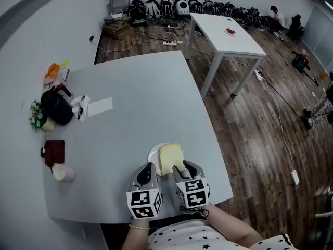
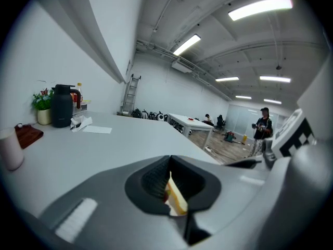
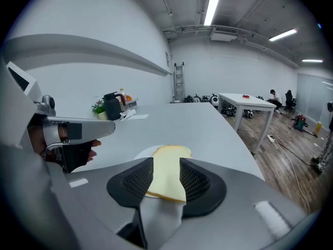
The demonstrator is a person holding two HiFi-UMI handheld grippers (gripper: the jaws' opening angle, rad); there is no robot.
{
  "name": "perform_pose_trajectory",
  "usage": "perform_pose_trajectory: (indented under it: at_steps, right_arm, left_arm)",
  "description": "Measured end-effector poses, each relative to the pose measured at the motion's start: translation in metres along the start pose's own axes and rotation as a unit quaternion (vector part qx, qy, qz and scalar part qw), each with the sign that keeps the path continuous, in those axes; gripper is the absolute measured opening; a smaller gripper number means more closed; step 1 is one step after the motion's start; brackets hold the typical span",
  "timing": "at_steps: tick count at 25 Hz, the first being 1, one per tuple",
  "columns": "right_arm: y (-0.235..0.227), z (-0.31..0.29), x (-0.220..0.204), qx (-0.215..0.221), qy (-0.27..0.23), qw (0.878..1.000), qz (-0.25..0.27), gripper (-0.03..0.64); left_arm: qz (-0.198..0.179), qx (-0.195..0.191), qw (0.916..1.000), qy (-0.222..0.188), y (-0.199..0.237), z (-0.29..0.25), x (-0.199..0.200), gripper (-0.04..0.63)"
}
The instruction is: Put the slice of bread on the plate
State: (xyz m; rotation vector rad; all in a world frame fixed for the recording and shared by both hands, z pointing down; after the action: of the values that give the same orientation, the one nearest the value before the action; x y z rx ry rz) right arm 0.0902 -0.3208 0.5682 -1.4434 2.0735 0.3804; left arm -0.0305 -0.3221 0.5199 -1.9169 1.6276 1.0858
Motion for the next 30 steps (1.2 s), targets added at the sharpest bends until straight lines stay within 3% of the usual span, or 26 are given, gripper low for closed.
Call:
perform_pose_trajectory:
  at_steps: [7, 13, 21, 30]
  right_arm:
    - [-0.002, 0.006, -0.003, 0.001, -0.005, 1.0, -0.009, 0.153]
    - [0.0, 0.021, 0.009, 0.023, -0.038, 0.999, -0.017, 0.0]
    - [0.011, 0.029, 0.013, 0.05, -0.045, 0.998, -0.008, -0.002]
    - [0.022, 0.034, 0.014, 0.052, -0.049, 0.997, 0.012, -0.002]
  left_arm:
    - [0.001, 0.002, 1.0, -0.003, -0.001, 0.006, 0.0, 0.009]
    - [-0.004, 0.001, 1.0, -0.003, -0.008, 0.01, -0.001, 0.009]
    - [-0.01, 0.001, 0.9999, -0.01, -0.014, 0.018, 0.002, 0.009]
    - [-0.009, -0.001, 0.9999, -0.014, -0.014, 0.024, 0.002, 0.009]
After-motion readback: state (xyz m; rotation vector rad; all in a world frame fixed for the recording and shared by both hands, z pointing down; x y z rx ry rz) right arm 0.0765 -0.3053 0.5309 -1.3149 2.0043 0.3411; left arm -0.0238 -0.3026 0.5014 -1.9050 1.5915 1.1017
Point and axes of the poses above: the fingertips, and each gripper's own axes: z backward along the fingers, y to its left, x out of its top, the point moved 2 cm from there along z, backward along the fingers, and after that the axes turned 14 degrees about y, right-handed, at the moved point
